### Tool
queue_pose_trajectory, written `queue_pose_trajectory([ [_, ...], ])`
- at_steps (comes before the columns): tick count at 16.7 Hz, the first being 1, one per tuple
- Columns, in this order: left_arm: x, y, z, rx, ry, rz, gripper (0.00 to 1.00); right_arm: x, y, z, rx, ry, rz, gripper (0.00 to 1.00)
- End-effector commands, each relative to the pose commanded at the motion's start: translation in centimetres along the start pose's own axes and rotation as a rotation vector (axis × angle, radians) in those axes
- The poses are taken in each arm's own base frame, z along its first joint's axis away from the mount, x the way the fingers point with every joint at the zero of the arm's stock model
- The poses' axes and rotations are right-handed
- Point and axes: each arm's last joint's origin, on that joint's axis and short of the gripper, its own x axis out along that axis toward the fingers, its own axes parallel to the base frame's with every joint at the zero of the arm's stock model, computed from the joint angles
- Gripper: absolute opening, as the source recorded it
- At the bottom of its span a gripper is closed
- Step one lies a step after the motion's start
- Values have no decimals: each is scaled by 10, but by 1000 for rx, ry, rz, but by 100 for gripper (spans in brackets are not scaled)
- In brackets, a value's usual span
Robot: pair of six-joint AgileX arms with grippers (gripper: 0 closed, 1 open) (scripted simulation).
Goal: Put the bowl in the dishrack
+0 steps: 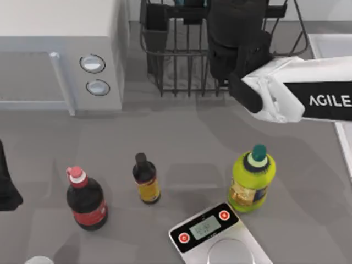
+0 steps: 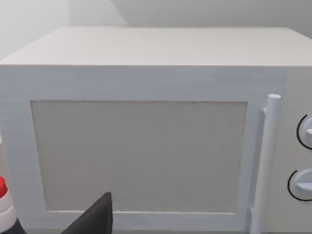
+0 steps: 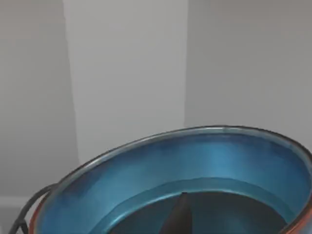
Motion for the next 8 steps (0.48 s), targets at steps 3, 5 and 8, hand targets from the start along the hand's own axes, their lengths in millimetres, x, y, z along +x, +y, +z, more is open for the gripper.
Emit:
queue_pose_trajectory([
  [3, 0, 0, 0, 0, 0, 0, 100, 0, 0, 0, 0, 0, 0, 100],
  [5, 0, 0, 0, 0, 0, 0, 100, 0, 0, 0, 0, 0, 0, 100],
  [8, 0, 0, 0, 0, 0, 0, 100, 0, 0, 0, 0, 0, 0, 100],
])
